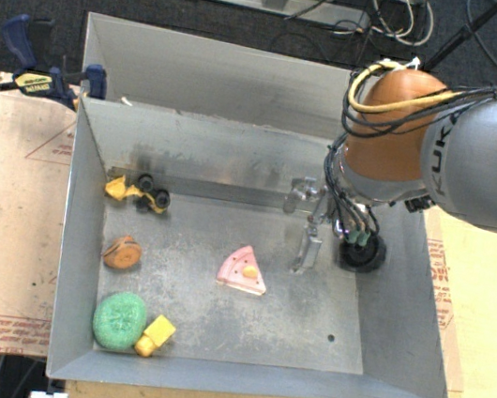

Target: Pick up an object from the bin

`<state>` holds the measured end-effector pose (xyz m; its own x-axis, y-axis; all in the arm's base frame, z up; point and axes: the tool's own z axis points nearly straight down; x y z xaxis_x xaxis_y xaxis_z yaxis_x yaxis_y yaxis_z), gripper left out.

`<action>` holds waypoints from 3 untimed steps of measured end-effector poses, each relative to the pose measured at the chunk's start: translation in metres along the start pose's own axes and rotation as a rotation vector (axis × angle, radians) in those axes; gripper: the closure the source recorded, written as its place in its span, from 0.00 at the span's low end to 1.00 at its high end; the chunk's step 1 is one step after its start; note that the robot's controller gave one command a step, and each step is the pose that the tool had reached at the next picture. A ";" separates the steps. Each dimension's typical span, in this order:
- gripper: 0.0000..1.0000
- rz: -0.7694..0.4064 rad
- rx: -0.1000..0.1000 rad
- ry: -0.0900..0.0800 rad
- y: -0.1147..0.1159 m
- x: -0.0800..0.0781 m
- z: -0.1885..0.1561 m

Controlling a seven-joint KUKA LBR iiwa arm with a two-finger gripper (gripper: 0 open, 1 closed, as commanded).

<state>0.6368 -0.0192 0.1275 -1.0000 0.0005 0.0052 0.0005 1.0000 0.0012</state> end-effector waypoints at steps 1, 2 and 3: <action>0.00 0.000 0.000 -0.007 0.000 -0.002 -0.005; 0.00 -0.050 0.002 -0.013 0.038 0.013 0.030; 0.00 0.033 -0.003 -0.004 0.064 0.017 0.054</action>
Offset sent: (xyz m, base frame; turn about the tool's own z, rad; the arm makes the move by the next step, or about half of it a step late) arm -0.0254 0.0669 -0.0567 -0.0868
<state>0.6190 0.0448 0.0741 -0.9994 0.0334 0.0013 0.0334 0.9994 0.0036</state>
